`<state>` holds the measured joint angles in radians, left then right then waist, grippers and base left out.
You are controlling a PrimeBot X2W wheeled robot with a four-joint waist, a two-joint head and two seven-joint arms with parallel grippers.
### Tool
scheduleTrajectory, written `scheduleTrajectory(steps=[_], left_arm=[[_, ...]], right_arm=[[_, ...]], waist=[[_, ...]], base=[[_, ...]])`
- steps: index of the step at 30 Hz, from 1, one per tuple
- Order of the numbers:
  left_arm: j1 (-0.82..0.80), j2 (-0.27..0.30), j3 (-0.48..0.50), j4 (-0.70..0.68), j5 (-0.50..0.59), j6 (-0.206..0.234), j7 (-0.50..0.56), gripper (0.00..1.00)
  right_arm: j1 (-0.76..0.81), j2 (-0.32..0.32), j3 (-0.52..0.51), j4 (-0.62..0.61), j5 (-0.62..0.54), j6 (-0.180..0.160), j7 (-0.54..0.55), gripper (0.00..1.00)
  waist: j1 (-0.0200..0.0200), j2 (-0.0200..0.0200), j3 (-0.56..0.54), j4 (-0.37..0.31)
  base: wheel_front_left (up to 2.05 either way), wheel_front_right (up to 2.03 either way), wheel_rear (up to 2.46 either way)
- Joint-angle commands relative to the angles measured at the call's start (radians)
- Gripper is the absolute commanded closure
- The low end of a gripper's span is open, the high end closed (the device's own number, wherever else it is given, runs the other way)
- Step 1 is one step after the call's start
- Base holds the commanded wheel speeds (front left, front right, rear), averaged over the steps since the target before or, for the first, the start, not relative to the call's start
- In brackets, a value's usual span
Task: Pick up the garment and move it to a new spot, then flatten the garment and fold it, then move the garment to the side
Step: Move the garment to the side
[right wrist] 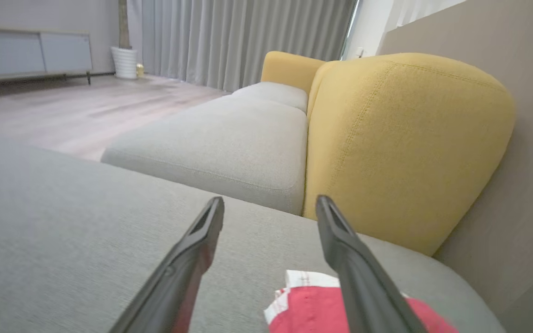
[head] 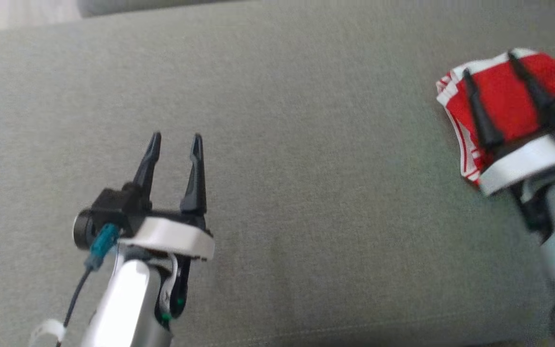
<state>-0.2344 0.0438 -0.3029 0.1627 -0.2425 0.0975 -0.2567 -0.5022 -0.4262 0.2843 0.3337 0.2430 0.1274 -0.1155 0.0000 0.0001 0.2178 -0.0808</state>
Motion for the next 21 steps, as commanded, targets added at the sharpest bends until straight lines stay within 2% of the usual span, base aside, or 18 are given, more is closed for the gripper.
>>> scheduleTrajectory(steps=[1, 7, 12, 17, 21], left_arm=[[0.004, 0.006, 0.04, -0.034, -0.003, 0.001, -0.005, 0.0], [0.084, 0.006, 0.065, -0.048, -0.001, 0.01, -0.005, 0.0], [0.149, 0.006, 0.08, -0.085, 0.014, 0.034, -0.005, 0.0], [0.191, 0.006, 0.077, -0.107, 0.021, 0.053, -0.005, 0.0], [0.208, 0.006, 0.074, -0.112, 0.026, 0.049, -0.005, 0.0]], right_arm=[[0.028, 0.021, -0.015, -0.036, -0.008, 0.003, -0.021, 0.0], [0.163, 0.18, -0.112, -0.024, -0.047, 0.003, -0.074, 0.0], [0.262, 0.281, -0.165, -0.025, -0.127, 0.003, -0.113, 0.0], [0.33, 0.334, -0.207, -0.029, -0.174, 0.003, -0.133, 0.0], [0.357, 0.358, -0.213, -0.043, -0.19, 0.003, -0.141, 0.0]], waist=[[0.0, -0.0001, -0.053, 0.037], [0.0, -0.0001, -0.125, 0.069], [0.0, -0.0001, -0.164, 0.082], [0.0, -0.0001, -0.183, 0.088], [0.0, -0.0001, -0.189, 0.086]], base=[[0.0, 0.0, 0.0], [0.0, 0.0, 0.0], [0.0, 0.0, 0.0], [0.0, 0.0, 0.0], [0.0, 0.0, 0.0]])
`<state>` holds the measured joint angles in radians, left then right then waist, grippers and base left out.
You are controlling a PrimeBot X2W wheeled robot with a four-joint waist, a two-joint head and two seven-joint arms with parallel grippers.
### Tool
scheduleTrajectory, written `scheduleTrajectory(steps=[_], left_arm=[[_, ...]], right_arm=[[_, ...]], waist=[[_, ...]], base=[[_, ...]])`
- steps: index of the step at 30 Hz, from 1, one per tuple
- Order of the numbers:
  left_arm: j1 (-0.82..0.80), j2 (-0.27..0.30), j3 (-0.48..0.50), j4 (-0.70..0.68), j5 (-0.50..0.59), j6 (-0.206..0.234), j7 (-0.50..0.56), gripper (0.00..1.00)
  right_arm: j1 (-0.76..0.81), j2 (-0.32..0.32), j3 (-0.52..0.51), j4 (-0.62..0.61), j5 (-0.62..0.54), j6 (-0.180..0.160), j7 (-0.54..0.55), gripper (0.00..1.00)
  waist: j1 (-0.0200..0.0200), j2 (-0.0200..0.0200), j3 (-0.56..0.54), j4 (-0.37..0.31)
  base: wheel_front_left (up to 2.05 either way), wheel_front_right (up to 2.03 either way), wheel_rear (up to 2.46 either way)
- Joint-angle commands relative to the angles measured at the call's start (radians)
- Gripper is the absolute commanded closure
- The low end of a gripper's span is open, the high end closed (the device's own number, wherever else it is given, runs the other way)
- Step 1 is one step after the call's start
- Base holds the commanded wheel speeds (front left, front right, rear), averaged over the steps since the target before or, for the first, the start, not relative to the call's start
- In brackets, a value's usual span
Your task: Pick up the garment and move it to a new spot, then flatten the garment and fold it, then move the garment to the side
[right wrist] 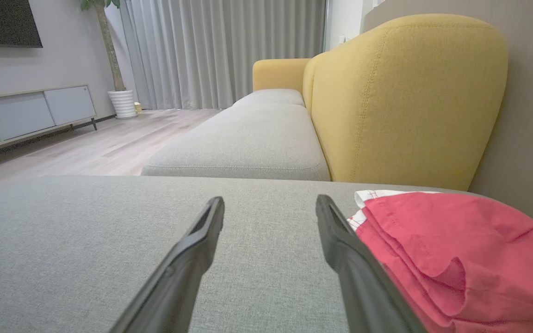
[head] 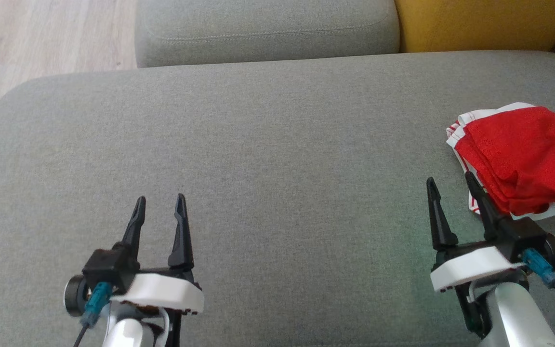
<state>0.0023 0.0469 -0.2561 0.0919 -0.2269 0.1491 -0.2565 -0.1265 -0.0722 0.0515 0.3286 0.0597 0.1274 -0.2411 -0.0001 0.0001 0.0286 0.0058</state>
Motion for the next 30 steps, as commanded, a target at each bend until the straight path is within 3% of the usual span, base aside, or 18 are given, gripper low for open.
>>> scheduleTrajectory(steps=[1, 15, 30], left_arm=[[-0.026, 0.003, 0.026, -0.042, 0.009, -0.007, -0.005, 0.0], [-0.018, 0.003, 0.047, -0.049, -0.021, -0.043, -0.005, 0.0], [-0.005, 0.003, 0.075, -0.066, -0.019, -0.054, -0.005, 0.0]], right_arm=[[-0.016, 0.007, 0.021, -0.04, -0.008, 0.003, -0.016, 0.0], [-0.012, 0.02, 0.02, -0.06, 0.006, 0.003, -0.02, 0.0], [-0.009, 0.022, 0.032, -0.065, 0.058, 0.003, -0.021, 0.0]], waist=[[0.0001, -0.0001, -0.001, -0.001], [0.0001, -0.0001, 0.004, -0.005], [0.0001, -0.0001, -0.002, -0.014]], base=[[0.0, 0.0, 0.0], [0.0, 0.0, 0.0], [0.0, 0.0, 0.0]])
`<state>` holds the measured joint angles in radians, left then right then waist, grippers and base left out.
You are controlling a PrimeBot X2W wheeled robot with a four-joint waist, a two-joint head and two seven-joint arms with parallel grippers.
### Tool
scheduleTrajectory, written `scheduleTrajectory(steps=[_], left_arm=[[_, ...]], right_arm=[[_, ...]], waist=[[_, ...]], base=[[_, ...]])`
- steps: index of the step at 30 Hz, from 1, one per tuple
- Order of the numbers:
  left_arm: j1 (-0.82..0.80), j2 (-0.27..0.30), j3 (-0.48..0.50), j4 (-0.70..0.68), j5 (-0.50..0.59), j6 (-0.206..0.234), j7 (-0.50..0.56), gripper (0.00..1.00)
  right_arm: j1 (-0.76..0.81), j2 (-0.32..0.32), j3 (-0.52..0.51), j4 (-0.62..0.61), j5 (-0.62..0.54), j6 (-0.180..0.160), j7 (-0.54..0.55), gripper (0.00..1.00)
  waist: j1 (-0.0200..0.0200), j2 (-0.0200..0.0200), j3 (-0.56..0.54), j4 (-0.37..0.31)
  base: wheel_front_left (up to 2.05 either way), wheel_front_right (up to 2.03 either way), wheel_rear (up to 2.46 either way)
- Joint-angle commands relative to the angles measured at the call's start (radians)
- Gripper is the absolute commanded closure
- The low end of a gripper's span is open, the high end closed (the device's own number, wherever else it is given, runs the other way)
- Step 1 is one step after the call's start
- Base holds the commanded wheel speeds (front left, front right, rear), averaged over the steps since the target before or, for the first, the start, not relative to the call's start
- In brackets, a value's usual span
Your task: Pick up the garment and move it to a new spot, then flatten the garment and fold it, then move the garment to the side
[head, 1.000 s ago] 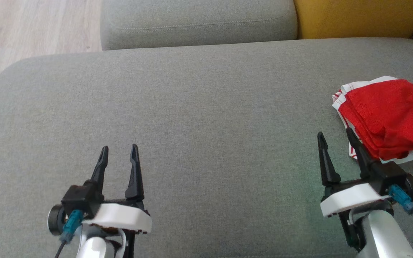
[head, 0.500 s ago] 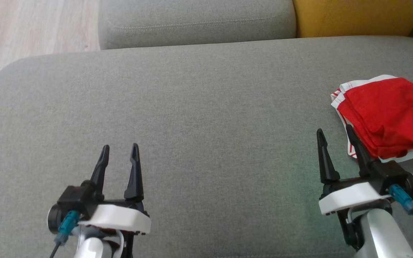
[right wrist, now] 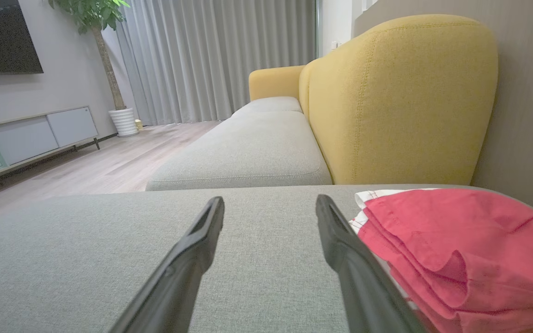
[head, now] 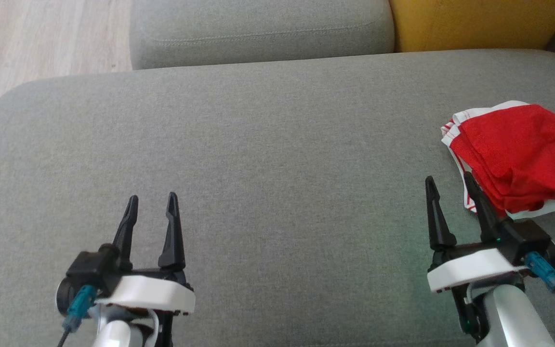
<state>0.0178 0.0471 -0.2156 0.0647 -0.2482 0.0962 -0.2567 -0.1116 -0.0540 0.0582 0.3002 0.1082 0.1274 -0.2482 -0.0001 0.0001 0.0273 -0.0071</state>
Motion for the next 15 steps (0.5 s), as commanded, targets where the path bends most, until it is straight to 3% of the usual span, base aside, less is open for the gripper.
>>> scheduleTrajectory(steps=[1, 10, 11, 15], left_arm=[[-0.02, 0.003, 0.038, -0.042, -0.01, -0.002, -0.005, 0.0], [-0.018, 0.003, 0.058, -0.028, -0.054, -0.009, -0.005, 0.0], [0.002, 0.0, 0.019, 0.005, -0.055, -0.008, 0.0, 1.0], [0.015, -0.001, 0.017, 0.051, -0.064, -0.009, 0.002, 1.0]], right_arm=[[-0.024, 0.004, 0.025, -0.037, 0.012, 0.003, -0.013, 0.0], [-0.019, 0.004, 0.033, -0.044, 0.017, 0.003, -0.013, 0.0], [0.0, 0.0, 0.007, -0.008, 0.011, 0.0, 0.0, 1.0], [0.016, 0.001, 0.007, 0.035, 0.025, 0.0, 0.003, 1.0]], waist=[[0.0001, -0.0001, -0.001, -0.002], [0.0001, -0.0001, -0.005, -0.005], [0.0001, -0.0001, -0.006, -0.005], [0.0001, -0.0001, -0.006, -0.005]], base=[[0.0, 0.0, 0.0], [0.0, 0.0, 0.0], [0.0, 0.0, 0.0], [0.0, 0.0, 0.0]])
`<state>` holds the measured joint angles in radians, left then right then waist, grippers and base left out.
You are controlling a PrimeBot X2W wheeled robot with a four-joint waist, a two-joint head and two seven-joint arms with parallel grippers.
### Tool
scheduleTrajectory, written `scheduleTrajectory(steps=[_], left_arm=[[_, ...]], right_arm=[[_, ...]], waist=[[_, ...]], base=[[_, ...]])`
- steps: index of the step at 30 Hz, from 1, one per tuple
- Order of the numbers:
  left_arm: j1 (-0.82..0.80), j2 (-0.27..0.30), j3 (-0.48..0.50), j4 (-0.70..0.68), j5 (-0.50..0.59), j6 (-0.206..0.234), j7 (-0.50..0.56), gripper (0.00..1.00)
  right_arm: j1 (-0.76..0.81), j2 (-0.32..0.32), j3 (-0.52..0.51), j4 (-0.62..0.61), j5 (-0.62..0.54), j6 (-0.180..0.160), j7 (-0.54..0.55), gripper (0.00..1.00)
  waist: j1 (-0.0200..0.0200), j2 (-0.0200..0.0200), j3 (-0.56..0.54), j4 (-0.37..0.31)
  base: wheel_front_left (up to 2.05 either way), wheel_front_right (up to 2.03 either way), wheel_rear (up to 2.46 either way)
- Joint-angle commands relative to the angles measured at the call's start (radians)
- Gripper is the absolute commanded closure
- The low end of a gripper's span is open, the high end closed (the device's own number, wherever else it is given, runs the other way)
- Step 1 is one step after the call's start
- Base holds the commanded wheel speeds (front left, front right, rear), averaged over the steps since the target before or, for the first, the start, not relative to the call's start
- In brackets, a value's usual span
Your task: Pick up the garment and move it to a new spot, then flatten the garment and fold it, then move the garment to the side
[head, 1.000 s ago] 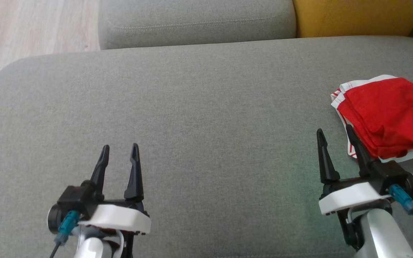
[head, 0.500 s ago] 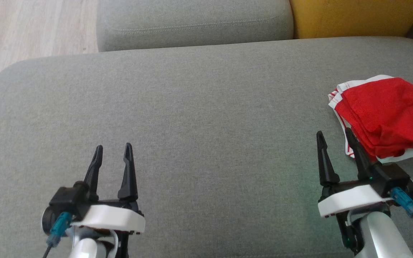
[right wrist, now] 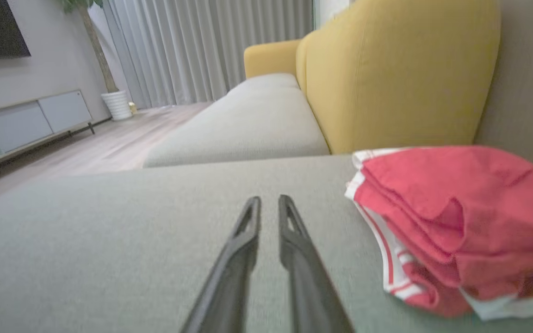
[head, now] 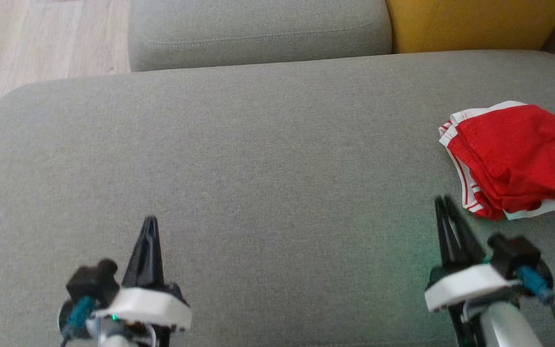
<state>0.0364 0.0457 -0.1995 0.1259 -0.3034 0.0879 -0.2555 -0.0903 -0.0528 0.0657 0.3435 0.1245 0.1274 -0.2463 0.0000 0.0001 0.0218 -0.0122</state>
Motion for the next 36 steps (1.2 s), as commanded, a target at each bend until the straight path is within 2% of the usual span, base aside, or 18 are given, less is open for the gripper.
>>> scheduleTrajectory(steps=[1, 36], left_arm=[[-0.004, 0.001, 0.002, -0.011, -0.02, -0.002, 0.003, 1.0], [-0.044, 0.022, 0.062, 0.029, -0.398, -0.063, 0.083, 1.0]], right_arm=[[-0.006, 0.0, -0.001, -0.009, 0.021, 0.0, 0.004, 1.0], [-0.009, -0.004, -0.045, -0.034, 0.43, 0.001, 0.098, 1.0]], waist=[[0.0, -0.0001, 0.0, 0.0], [0.0, -0.0001, -0.005, 0.004]], base=[[0.0, 0.0, 0.0], [0.0, 0.0, 0.0]])
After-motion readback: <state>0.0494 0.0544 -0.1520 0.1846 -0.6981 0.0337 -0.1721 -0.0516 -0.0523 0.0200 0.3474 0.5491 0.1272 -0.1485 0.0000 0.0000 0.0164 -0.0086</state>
